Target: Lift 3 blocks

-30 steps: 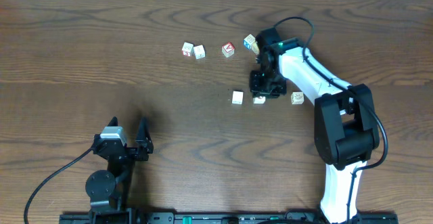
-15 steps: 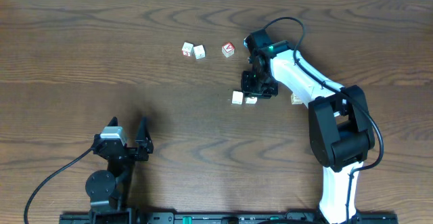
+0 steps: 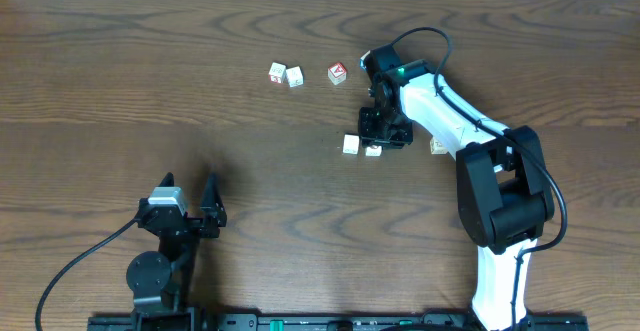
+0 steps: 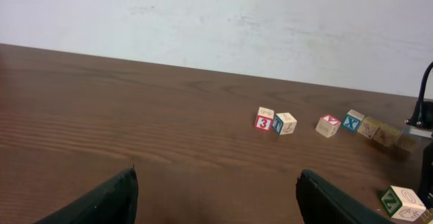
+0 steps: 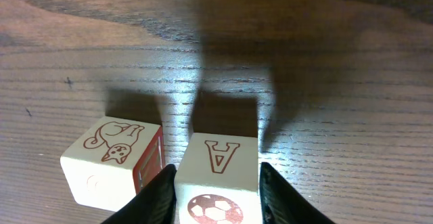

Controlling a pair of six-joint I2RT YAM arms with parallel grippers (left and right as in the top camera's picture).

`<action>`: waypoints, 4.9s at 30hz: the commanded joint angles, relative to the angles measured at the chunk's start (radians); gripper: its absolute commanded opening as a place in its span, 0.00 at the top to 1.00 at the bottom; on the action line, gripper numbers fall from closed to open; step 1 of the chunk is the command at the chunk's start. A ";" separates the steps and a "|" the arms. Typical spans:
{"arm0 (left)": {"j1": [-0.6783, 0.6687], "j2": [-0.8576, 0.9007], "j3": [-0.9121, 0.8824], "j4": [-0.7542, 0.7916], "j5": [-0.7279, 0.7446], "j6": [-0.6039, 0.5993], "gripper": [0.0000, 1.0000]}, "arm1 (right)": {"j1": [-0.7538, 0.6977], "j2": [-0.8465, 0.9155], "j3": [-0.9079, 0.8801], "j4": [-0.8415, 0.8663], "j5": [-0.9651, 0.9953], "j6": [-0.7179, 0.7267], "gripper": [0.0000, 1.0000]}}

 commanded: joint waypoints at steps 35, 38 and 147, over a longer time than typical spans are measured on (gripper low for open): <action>0.005 -0.001 -0.015 -0.034 0.023 -0.006 0.25 | -0.281 -0.026 0.137 -0.374 0.158 -0.325 0.09; 0.005 -0.001 -0.015 -0.034 0.023 -0.006 0.25 | -0.280 -0.026 0.110 -0.335 0.156 -0.338 0.09; 0.005 -0.001 -0.015 -0.034 0.024 -0.006 0.25 | -0.119 -0.026 -0.033 -0.048 0.027 -0.163 0.70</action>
